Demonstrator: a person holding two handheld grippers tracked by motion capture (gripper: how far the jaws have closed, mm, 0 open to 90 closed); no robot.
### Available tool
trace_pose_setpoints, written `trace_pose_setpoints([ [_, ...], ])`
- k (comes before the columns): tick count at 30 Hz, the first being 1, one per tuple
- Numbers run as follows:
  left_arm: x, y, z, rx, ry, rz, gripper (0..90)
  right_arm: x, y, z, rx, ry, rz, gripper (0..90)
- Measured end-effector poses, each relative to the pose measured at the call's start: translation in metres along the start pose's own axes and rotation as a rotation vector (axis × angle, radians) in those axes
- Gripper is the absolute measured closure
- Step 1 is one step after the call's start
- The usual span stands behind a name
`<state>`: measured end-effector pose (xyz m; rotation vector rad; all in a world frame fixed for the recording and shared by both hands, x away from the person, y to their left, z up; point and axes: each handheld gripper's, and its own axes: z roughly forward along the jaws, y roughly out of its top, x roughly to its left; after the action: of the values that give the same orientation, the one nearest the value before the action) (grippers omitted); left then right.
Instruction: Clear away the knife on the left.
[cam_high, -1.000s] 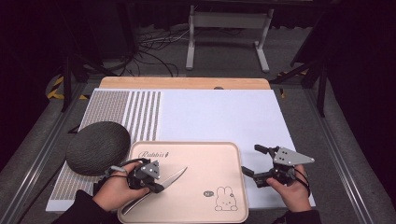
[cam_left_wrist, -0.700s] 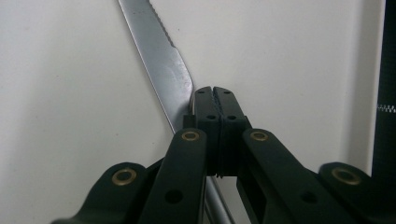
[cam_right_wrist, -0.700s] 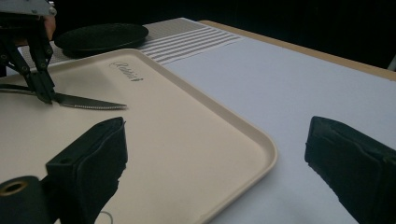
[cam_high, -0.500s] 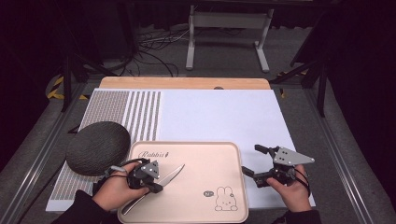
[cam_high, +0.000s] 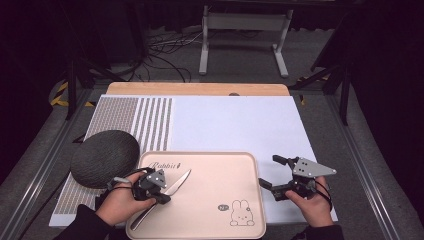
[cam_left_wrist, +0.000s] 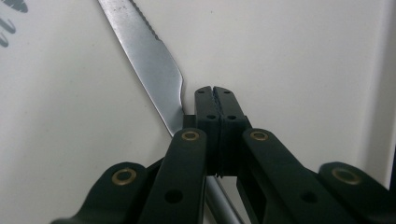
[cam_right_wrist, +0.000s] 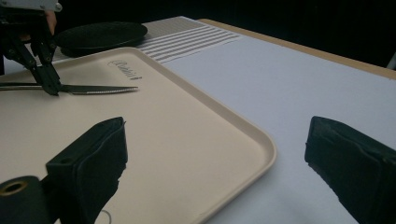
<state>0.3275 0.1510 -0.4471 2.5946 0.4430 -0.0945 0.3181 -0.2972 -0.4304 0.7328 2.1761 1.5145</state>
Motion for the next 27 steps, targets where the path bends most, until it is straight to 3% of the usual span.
trace_pose_setpoints([
  [6,0.003,-0.007,-0.003,-0.021,0.006,-0.039,90.0,0.0,0.0,0.0,0.004,0.0,-0.002,6.8],
  [27,0.009,-0.026,-0.013,-0.025,0.034,-0.098,90.0,0.001,-0.001,0.001,0.006,0.001,-0.004,6.8],
])
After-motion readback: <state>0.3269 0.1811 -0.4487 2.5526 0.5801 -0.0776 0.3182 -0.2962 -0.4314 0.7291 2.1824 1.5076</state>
